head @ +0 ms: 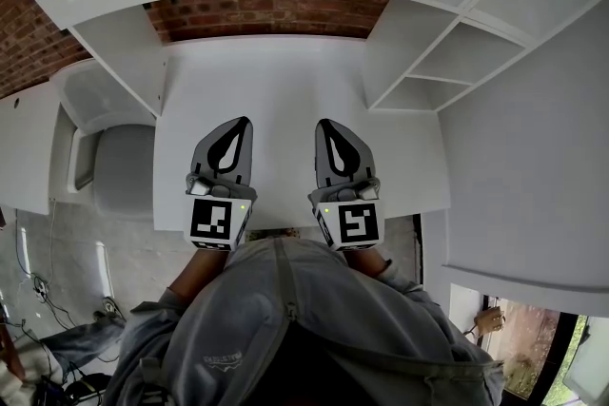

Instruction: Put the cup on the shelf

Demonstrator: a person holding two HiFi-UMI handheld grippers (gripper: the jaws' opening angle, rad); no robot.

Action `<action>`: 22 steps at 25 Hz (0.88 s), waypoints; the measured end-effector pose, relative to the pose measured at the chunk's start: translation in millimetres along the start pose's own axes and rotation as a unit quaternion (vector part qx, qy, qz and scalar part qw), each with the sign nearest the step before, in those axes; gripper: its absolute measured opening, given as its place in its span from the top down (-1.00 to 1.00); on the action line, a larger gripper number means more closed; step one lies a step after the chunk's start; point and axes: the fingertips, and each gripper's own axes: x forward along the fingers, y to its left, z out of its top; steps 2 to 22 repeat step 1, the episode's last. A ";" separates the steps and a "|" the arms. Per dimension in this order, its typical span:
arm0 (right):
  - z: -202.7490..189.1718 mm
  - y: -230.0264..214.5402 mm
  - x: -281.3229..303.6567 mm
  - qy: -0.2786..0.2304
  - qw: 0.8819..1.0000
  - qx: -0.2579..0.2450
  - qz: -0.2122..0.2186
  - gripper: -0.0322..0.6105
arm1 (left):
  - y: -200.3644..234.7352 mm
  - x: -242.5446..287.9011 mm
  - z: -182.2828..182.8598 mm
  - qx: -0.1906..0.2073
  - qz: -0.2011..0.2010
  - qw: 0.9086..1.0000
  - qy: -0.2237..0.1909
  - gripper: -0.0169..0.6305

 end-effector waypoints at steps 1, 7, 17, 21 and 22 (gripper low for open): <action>0.6 0.3 0.5 -0.001 1.000 0.001 0.000 0.82 | -0.7 0.4 1.0 0.000 -0.002 1.000 -0.001 0.93; 0.6 0.3 0.5 -0.001 1.000 0.001 0.000 0.82 | -0.7 0.4 1.0 0.000 -0.002 1.000 -0.001 0.93; 0.6 0.3 0.5 -0.001 1.000 0.001 0.000 0.82 | -0.7 0.4 1.0 0.000 -0.002 1.000 -0.001 0.93; 0.6 0.3 0.5 -0.001 1.000 0.001 0.000 0.82 | -0.7 0.4 1.0 0.000 -0.002 1.000 -0.001 0.93; 0.6 0.3 0.5 -0.001 1.000 0.001 0.000 0.82 | -0.7 0.4 1.0 0.000 -0.002 1.000 -0.001 0.93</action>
